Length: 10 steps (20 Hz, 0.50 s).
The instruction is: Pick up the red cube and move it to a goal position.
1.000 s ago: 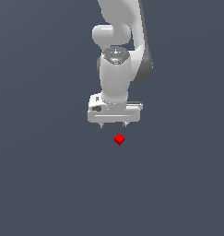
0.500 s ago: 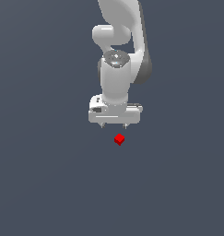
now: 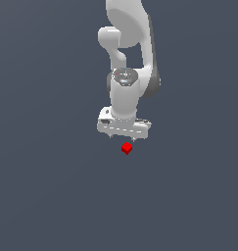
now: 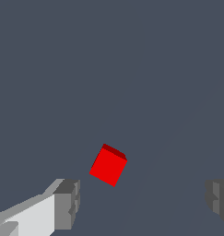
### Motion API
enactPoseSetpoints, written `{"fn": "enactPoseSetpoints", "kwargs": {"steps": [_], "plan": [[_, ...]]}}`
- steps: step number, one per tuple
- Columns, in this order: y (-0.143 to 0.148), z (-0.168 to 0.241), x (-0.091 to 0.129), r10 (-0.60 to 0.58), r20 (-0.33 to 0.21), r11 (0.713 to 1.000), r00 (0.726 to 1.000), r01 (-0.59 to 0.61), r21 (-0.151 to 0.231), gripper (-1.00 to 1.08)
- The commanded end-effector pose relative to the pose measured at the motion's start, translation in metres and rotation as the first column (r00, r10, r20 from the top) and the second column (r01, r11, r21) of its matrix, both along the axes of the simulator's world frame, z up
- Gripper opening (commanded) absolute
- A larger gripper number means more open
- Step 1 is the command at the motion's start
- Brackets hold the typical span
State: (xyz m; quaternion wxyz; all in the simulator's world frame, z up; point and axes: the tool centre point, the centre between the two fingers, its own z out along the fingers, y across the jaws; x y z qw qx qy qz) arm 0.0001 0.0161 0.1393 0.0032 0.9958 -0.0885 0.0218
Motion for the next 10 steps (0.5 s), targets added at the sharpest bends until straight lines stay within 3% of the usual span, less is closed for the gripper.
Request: {"fn": "enactPoseSetpoints", "kwargs": {"steps": [1,10], "plan": [[0.003,-0.015,-0.003,-0.060,-0.005,0.998,0.998,0.060,0.001,1.00],[0.014,-0.072,-0.011,-0.287,-0.025,0.958,0.958,0.287,0.006,1.00]]}}
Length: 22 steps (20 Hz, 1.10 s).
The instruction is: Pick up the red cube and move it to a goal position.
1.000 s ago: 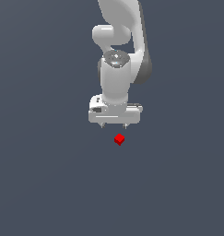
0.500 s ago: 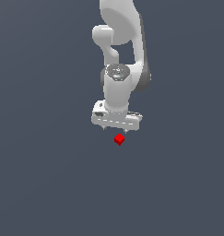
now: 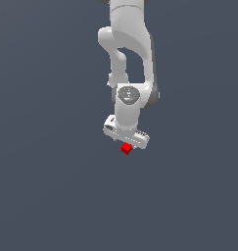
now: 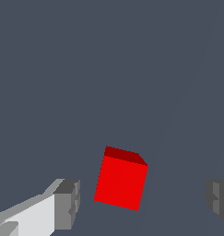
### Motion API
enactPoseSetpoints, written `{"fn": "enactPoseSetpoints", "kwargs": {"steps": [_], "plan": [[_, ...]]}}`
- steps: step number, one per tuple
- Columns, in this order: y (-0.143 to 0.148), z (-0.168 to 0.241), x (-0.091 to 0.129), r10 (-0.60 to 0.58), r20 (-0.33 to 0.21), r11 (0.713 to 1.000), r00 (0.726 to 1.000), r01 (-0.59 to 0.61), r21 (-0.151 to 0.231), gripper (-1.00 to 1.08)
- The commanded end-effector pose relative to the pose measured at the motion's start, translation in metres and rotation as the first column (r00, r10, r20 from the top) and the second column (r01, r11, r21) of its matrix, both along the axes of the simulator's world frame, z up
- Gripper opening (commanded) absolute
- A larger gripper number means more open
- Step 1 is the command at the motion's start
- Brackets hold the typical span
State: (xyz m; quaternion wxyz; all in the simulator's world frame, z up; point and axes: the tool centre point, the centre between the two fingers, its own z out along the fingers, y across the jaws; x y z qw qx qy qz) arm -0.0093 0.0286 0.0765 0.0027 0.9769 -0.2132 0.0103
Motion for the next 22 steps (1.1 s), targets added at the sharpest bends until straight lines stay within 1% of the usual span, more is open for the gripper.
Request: {"fn": "enactPoseSetpoints", "kwargs": {"steps": [1,6,10,14,19,20,22], "plan": [[0.003,-0.015,-0.002,-0.061,-0.004,0.998,0.998,0.061,0.002,1.00],[0.009,-0.037,-0.004,-0.153,-0.012,0.988,0.988,0.153,0.005,1.00],[0.012,-0.050,-0.005,-0.202,-0.016,0.979,0.979,0.202,0.007,1.00],[0.014,-0.056,-0.005,-0.228,-0.019,0.974,0.974,0.228,0.009,1.00],[0.015,-0.057,-0.004,-0.229,-0.019,0.973,0.973,0.229,0.010,1.00],[0.015,-0.057,-0.004,-0.229,-0.019,0.973,0.973,0.229,0.010,-1.00],[0.015,-0.057,-0.004,-0.229,-0.019,0.973,0.973,0.229,0.010,-1.00]]}}
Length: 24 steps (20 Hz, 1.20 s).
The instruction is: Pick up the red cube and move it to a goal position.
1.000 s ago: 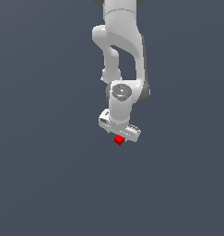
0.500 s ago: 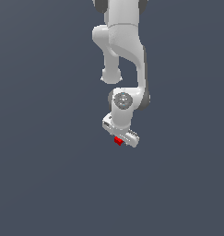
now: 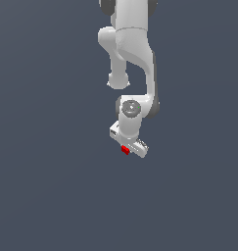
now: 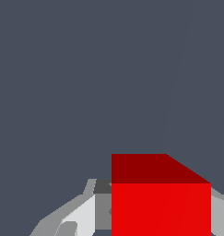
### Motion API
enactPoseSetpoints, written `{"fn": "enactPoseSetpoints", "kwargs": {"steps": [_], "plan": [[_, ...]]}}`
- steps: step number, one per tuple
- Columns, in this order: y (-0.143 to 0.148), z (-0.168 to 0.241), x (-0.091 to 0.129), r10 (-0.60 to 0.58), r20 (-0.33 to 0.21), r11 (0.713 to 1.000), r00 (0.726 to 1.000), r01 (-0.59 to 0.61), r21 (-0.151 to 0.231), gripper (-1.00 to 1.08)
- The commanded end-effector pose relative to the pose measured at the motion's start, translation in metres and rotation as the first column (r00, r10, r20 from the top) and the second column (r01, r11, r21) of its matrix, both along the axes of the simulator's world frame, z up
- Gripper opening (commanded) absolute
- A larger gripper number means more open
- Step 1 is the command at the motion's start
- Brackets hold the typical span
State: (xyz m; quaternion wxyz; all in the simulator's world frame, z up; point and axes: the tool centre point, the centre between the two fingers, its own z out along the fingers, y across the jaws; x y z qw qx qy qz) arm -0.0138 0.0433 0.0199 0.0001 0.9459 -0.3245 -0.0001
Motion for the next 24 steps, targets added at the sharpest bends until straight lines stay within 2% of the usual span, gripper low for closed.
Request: {"fn": "enactPoseSetpoints", "kwargs": {"steps": [1,13,18,24], "plan": [[0.000,0.000,0.000,0.000,0.000,1.000,1.000,0.000,0.000,-1.00],[-0.002,0.008,0.001,0.000,0.000,1.000,1.000,0.000,0.000,-1.00],[-0.007,0.032,0.005,0.000,0.000,1.000,1.000,0.000,0.000,-1.00],[-0.019,0.081,0.012,-0.001,0.000,1.000,1.000,0.001,0.000,-1.00]]}}
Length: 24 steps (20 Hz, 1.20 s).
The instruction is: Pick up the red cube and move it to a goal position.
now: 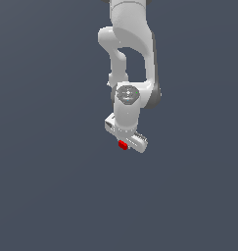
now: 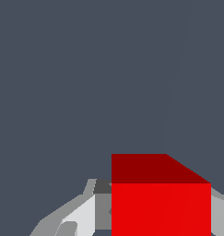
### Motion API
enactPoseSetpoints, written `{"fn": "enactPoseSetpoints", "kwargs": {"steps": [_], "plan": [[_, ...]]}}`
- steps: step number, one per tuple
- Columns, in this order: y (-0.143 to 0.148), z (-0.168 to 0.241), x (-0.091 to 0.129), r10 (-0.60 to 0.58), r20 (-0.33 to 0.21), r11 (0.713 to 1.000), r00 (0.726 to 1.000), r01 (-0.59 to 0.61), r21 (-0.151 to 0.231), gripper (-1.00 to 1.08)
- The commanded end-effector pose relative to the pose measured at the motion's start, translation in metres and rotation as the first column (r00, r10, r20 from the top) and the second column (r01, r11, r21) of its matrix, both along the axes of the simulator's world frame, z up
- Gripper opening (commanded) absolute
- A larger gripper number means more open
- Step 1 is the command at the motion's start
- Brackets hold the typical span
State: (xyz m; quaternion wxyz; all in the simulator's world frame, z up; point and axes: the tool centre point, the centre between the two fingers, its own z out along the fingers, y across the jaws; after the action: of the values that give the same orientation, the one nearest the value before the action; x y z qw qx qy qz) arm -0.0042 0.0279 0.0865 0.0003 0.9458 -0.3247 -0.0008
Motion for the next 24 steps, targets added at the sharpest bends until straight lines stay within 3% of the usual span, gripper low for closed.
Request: {"fn": "enactPoseSetpoints", "kwargs": {"steps": [1,17,24], "plan": [[-0.005,0.024,0.004,0.000,0.001,1.000,1.000,0.000,0.000,-1.00],[-0.045,0.198,0.033,-0.001,0.001,1.000,1.000,0.001,-0.001,-1.00],[-0.057,0.251,0.044,0.000,0.002,1.000,1.000,0.000,-0.001,-1.00]]}}
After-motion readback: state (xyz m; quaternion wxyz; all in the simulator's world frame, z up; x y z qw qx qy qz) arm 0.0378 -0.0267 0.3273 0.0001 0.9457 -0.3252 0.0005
